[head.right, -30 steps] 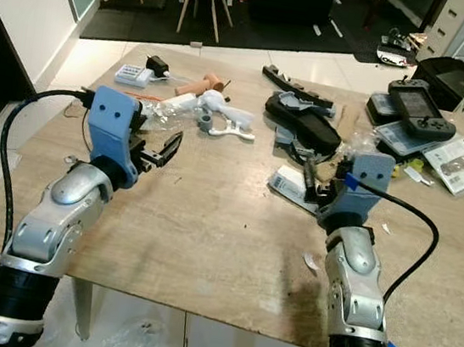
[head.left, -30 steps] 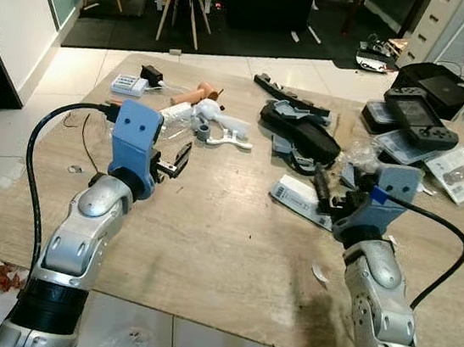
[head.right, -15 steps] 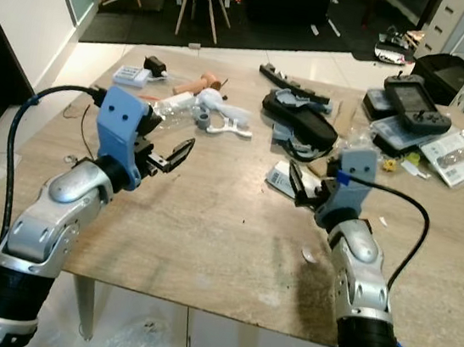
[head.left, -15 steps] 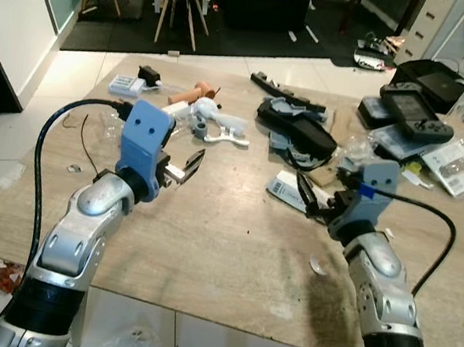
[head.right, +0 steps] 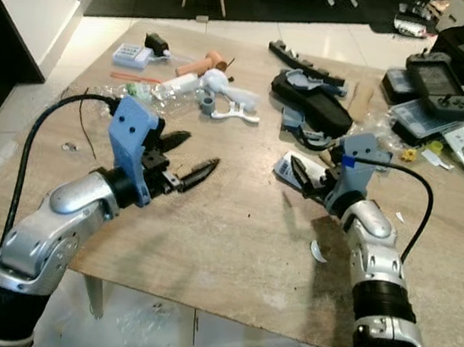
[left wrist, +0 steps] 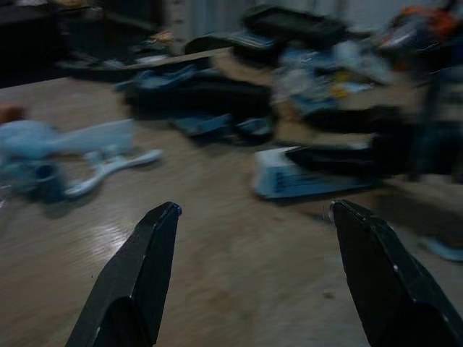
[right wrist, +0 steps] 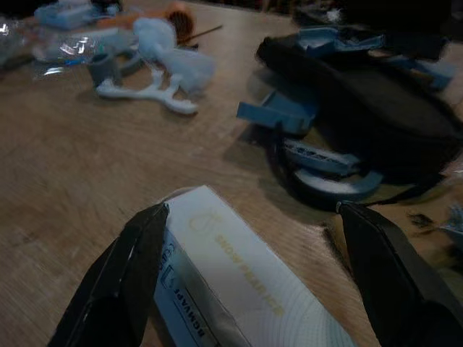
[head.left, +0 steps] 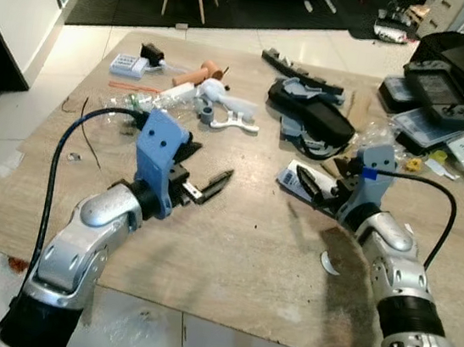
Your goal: Picking trash to rubbish bin
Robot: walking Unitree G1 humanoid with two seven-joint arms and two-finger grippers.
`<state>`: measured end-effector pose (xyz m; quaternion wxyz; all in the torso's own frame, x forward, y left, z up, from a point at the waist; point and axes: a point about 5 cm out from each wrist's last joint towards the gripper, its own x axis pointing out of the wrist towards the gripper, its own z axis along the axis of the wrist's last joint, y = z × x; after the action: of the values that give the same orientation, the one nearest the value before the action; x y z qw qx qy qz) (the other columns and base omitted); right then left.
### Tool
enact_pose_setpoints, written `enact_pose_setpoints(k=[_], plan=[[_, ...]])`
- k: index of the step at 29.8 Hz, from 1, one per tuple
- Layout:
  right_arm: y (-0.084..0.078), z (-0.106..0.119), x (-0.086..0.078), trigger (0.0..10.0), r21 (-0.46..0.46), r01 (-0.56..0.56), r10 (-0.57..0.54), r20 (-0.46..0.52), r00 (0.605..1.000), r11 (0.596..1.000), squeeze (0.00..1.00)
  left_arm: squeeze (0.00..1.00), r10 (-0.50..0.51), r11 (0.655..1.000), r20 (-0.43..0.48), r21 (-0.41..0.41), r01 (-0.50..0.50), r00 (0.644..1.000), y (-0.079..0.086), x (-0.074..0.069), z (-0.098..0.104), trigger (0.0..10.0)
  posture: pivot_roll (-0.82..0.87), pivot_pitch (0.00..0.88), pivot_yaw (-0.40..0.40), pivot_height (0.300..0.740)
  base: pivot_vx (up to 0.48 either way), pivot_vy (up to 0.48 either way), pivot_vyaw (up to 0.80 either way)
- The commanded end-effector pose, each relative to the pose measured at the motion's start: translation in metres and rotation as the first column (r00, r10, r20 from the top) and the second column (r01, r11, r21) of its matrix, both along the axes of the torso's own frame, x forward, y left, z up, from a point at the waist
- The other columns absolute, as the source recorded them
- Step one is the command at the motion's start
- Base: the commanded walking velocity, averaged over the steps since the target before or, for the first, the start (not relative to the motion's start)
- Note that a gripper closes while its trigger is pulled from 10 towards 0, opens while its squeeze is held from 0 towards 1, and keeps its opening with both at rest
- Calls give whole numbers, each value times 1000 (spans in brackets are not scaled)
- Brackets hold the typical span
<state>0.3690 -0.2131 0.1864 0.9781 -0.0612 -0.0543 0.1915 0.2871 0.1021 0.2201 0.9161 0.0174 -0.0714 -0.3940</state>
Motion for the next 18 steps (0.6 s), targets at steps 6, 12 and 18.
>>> enact_pose_setpoints(k=[6, 12, 18], plan=[[-6, -12, 2, 10000, -64, -84, 75, -120, 990, 994, 0, 0, -168, 986, -8, -5, 168, 986, -17, -20, 3, 10000, 26, 282, 69, 740, 0, 0, 0], [-8, -22, 1, 10000, -48, -132, 118, -214, 970, 990, 0, 0, -187, 982, -21, -3, 187, 982, -16, -24, 2, 10000, 29, 282, 72, 740, 0, 0, 0], [-11, -30, -1, 10000, -75, -161, 132, -299, 945, 984, 0, 0, -192, 981, -27, -2, 192, 981, -14, -24, 3, 10000, 24, 280, 76, 740, 0, 0, 0]])
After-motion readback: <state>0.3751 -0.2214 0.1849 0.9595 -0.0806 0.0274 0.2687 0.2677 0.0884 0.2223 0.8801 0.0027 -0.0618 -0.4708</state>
